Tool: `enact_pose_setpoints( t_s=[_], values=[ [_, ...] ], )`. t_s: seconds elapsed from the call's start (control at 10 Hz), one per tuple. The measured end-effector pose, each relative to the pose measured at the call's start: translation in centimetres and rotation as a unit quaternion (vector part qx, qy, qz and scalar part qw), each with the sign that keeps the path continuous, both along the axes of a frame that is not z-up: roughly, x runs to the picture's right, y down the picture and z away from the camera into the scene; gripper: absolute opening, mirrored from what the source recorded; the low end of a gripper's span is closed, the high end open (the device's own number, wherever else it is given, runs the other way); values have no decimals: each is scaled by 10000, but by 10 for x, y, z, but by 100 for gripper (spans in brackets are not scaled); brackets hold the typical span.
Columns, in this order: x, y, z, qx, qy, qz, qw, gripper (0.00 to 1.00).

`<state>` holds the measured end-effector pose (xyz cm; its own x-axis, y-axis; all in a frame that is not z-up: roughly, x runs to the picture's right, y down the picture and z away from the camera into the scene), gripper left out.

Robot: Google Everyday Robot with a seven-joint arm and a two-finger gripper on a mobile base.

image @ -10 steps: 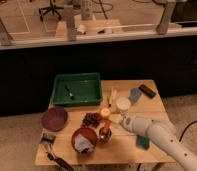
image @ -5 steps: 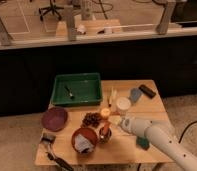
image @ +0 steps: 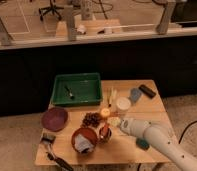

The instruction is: Place pepper in metal cup

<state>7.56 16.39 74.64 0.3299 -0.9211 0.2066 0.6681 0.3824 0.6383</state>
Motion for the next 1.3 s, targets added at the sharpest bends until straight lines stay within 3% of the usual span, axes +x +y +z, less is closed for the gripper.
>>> enact_pose_setpoints(
  t_s=[0.1, 0.7, 1.3],
  values=[
    [-1, 1, 0, 8, 21, -11, 10000, 19],
    [-6, 3, 1, 283, 356, -116, 9989, 78],
    [-2, 2, 0, 269, 250, 45, 9993, 80]
  ],
)
